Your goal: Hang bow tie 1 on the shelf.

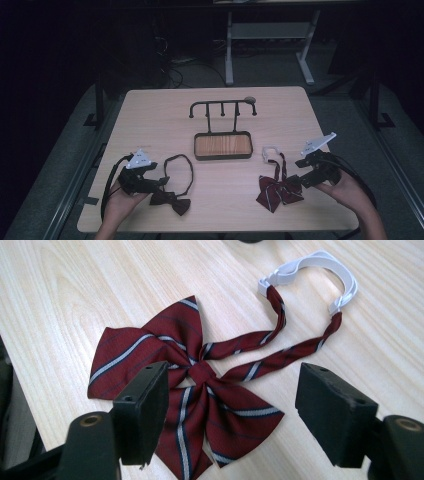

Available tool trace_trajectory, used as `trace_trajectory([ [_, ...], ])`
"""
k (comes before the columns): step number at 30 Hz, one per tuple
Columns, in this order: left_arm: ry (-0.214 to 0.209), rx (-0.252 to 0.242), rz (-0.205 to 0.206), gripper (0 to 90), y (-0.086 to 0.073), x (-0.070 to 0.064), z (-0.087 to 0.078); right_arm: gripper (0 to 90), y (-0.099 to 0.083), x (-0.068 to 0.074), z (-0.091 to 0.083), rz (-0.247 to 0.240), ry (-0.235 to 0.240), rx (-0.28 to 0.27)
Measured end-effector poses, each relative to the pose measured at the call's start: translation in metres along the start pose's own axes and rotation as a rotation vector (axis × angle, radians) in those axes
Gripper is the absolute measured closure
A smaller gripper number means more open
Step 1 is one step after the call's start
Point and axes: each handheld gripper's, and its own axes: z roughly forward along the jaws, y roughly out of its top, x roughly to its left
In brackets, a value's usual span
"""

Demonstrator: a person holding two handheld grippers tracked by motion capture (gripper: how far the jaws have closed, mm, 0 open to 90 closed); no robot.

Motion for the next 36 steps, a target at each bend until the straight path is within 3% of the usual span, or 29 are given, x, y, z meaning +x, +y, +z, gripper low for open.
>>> trace_trajectory([
  [21, -0.015, -0.008, 0.019, 30.1, 0.001, -0.001, -0.001, 35.7, 0.044, -0.003, 0.018, -0.058, 0.005, 0.096],
  [36, -0.02, -0.019, 0.021, 30.1, 0.0, 0.0, -0.001, 43.4, 0.063, -0.031, 0.036, -0.03, -0.006, 0.162],
])
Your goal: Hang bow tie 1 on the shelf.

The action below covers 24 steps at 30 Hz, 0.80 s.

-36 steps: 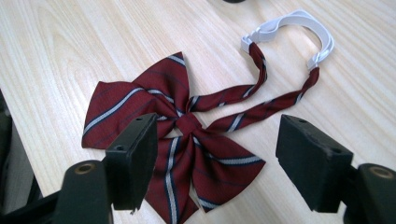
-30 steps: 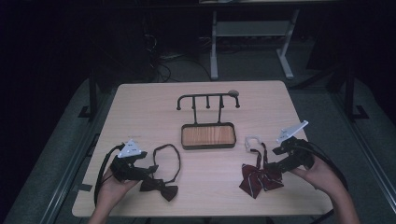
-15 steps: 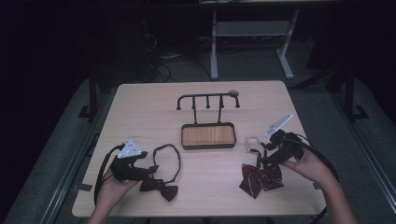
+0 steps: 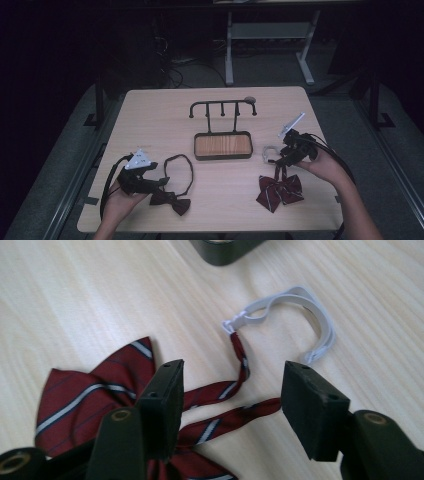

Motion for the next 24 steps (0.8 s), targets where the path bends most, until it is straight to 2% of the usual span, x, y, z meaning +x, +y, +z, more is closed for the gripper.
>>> trace_trajectory([
  [9, 0.0, -0.001, -0.001, 30.2, 0.0, 0.0, -0.001, 50.4, 0.006, -0.016, 0.009, 0.034, -0.005, 0.023],
  [10, -0.001, 0.003, -0.003, 30.2, 0.0, 0.0, -0.001, 51.7, 0.007, -0.02, 0.012, 0.041, -0.02, 0.051],
  [15, 0.0, -0.001, -0.003, 30.2, 0.0, 0.0, -0.001, 54.2, 0.011, -0.028, 0.018, 0.064, -0.042, 0.076],
  [24, 0.0, -0.001, 0.0, 30.2, 0.001, 0.0, -0.001, 59.6, 0.015, -0.034, 0.031, 0.085, -0.066, 0.12],
])
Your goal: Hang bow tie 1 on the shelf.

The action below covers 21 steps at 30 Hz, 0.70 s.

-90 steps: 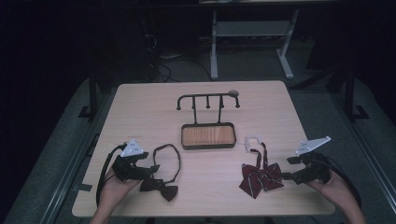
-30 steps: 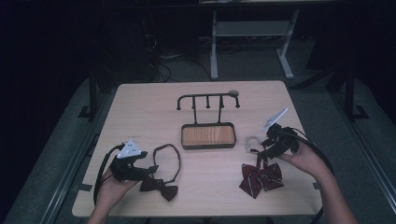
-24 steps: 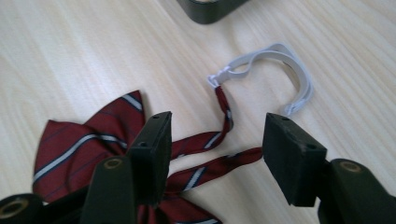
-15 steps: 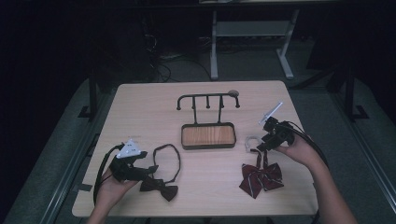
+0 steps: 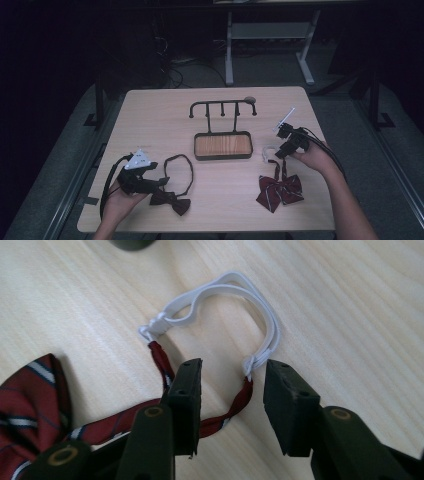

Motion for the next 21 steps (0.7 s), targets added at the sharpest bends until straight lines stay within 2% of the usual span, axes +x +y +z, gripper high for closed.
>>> trace_trajectory([
  [12, 0.001, -0.001, 0.001, 30.2, 0.0, 0.0, -0.001, 65.7, 0.003, -0.006, 0.008, 0.031, -0.025, 0.035],
  [21, 0.001, -0.001, 0.001, 30.2, 0.0, 0.0, 0.0, 72.7, 0.004, -0.006, 0.013, 0.035, -0.035, 0.06],
])
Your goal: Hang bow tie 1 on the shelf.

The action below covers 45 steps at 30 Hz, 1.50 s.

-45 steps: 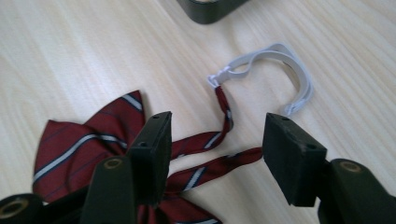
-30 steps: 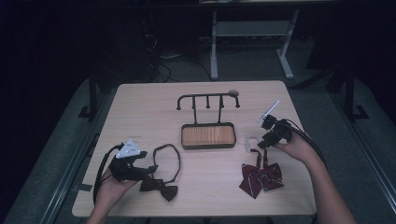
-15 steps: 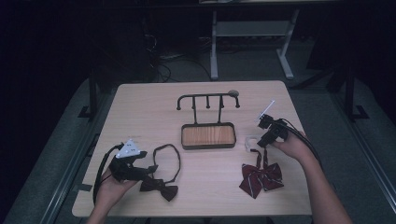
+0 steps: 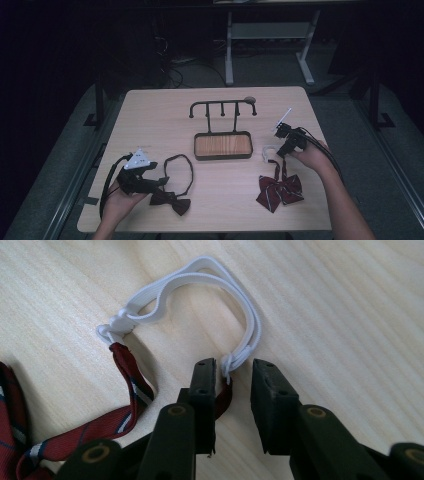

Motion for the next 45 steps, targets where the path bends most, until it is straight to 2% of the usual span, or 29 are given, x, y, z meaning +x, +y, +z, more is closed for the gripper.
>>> trace_trajectory([
  [11, 0.005, 0.004, -0.007, 30.3, 0.0, 0.0, 0.0, 83.9, 0.0, 0.003, 0.003, -0.009, -0.003, 0.019],
  [14, 0.006, 0.008, -0.007, 30.3, 0.0, 0.0, 0.0, 84.7, -0.001, 0.003, 0.001, -0.004, -0.006, 0.015],
  [19, 0.006, 0.008, -0.003, 30.2, 0.0, 0.0, 0.001, 85.0, -0.003, 0.007, -0.008, -0.027, 0.004, -0.016],
  [23, 0.005, 0.009, -0.001, 30.2, 0.0, 0.0, 0.001, 85.0, -0.004, 0.009, -0.018, -0.039, 0.031, -0.047],
  [29, 0.004, 0.01, -0.003, 30.2, 0.0, 0.0, 0.001, 84.7, -0.007, 0.014, -0.033, -0.05, 0.106, -0.097],
  [38, 0.004, 0.013, -0.004, 30.2, -0.001, 0.001, 0.001, 84.1, -0.009, 0.026, -0.052, -0.119, 0.14, -0.121],
  [45, 0.005, 0.014, -0.002, 30.2, -0.001, 0.001, 0.001, 84.2, -0.011, 0.031, -0.067, -0.139, 0.159, -0.141],
])
